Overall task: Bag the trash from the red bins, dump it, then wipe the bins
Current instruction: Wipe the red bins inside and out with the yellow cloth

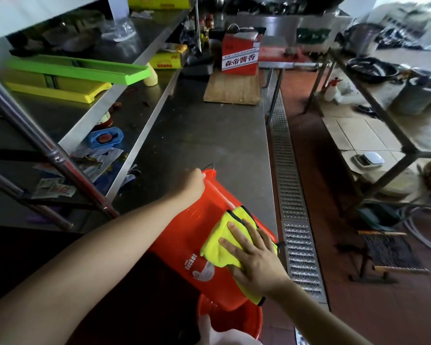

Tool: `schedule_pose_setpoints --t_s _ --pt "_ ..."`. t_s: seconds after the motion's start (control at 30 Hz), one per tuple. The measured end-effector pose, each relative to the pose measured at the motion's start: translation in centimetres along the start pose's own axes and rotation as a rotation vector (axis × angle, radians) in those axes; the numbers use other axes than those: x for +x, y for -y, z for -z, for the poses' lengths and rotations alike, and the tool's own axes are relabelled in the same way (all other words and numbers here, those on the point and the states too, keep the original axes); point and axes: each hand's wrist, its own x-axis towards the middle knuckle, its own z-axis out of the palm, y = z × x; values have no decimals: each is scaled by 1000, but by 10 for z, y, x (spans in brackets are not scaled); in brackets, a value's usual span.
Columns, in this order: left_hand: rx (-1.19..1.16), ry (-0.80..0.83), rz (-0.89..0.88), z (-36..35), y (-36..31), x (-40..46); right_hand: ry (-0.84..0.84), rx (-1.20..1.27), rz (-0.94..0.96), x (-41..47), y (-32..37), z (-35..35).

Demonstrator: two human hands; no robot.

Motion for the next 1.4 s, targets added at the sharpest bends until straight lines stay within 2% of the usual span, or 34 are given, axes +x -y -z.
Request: schedule_pose_setpoints --t_s 0.13,0.3,0.47,0.63,0.8,0.97,1.1,1.27,1.4 --pt "-161 -69 -102 -4 10 -19 -17 2 -26 15 4 7" --pt "-531 25 -59 -3 13 -28 -13 -94 -115 52 -2 25" --pt "-715 29 -100 -12 6 -36 20 -184 -109 87 -2 26" --pt "-653 149 -144 -10 23 -24 54 -276 -33 96 -2 11" --pt "-505 73 -264 3 14 -6 49 -299 -57 98 0 2" --pt "-557 -14 -201 6 -10 10 28 -294 -32 97 2 0" --pt "-332 36 -289 11 -26 21 16 -276 -25 96 9 -4" --pt "-315 128 -206 19 -25 34 7 -243 12 89 0 -3" --pt "-297 106 -212 18 -28 35 -6 -134 -97 88 -27 11"
